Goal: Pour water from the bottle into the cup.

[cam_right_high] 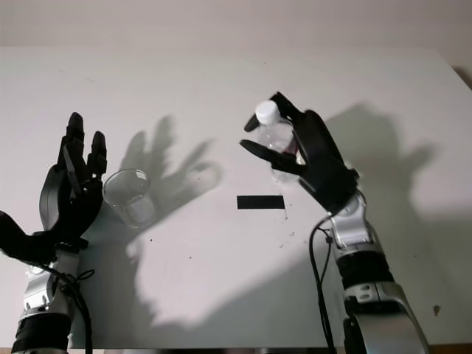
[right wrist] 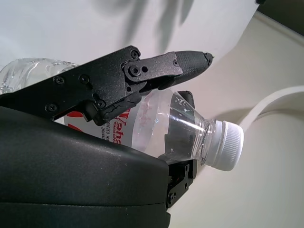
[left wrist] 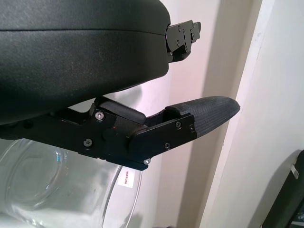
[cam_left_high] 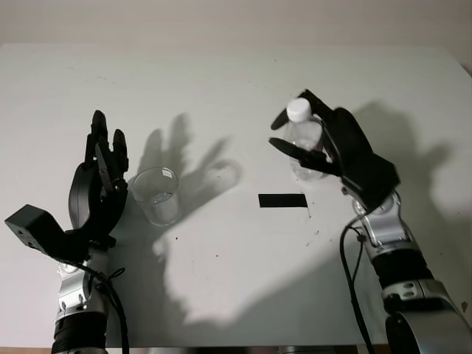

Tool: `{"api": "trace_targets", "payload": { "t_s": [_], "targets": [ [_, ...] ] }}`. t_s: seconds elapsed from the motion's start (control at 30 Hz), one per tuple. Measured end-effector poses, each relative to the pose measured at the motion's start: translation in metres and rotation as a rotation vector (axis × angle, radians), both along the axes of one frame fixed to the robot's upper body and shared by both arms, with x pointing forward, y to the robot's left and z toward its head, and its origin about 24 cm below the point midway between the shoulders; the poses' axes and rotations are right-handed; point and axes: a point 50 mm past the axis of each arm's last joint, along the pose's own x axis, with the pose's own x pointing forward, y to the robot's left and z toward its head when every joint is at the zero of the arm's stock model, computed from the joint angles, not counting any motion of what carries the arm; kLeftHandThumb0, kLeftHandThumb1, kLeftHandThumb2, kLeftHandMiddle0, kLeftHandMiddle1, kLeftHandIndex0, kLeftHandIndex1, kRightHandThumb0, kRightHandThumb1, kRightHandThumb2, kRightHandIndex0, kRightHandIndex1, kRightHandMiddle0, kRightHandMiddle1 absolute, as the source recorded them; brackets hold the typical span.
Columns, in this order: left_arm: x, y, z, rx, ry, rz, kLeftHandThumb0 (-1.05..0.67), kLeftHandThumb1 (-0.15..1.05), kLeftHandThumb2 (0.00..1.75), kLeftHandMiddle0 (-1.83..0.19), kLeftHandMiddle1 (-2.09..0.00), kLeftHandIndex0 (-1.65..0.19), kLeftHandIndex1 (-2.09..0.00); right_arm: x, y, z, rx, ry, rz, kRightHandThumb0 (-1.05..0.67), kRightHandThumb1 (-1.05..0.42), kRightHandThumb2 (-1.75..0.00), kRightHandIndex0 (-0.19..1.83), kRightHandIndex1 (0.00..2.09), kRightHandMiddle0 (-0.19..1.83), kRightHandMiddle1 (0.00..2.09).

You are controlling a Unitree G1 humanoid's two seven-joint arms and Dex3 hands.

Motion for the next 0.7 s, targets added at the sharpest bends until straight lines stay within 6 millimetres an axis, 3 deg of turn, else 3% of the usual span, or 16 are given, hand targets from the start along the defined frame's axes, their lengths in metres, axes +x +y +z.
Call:
{"api": "trace_targets", "payload": {
  "t_s": [0.07, 0.2, 0.43, 0.7],
  "targets": [
    [0.000, 0.000, 0.001, 0.001, -0.005, 0.000, -0.77, 1.05, 0.73, 0.19, 0.00, 0.19, 0.00, 0.006, 0.014, 0.015, -0.064, -0.065, 0.019, -0.31, -1.05, -0.34, 1.07, 2.09, 0.81, 2.09],
    [0.000, -0.001, 0.004, 0.002, -0.013, 0.007, -0.77, 1.05, 0.72, 0.19, 0.00, 0.19, 0.00, 0.015, 0.045, 0.029, -0.208, -0.145, 0.059, -0.36, -1.05, -0.32, 1.11, 2.09, 0.87, 2.09],
    [-0.001, -0.002, 0.006, 0.002, -0.021, 0.018, -0.77, 1.05, 0.72, 0.19, 0.00, 0.19, 0.00, 0.019, 0.081, 0.022, -0.437, -0.211, 0.084, -0.39, -1.05, -0.25, 1.17, 2.09, 0.88, 2.09],
    [-0.001, -0.002, 0.007, 0.001, -0.022, 0.033, -0.76, 1.05, 0.72, 0.19, 0.00, 0.19, 0.00, 0.018, 0.100, 0.015, -0.602, -0.331, 0.112, -0.43, -1.05, -0.22, 1.27, 2.09, 0.96, 2.09]
  ]
}}
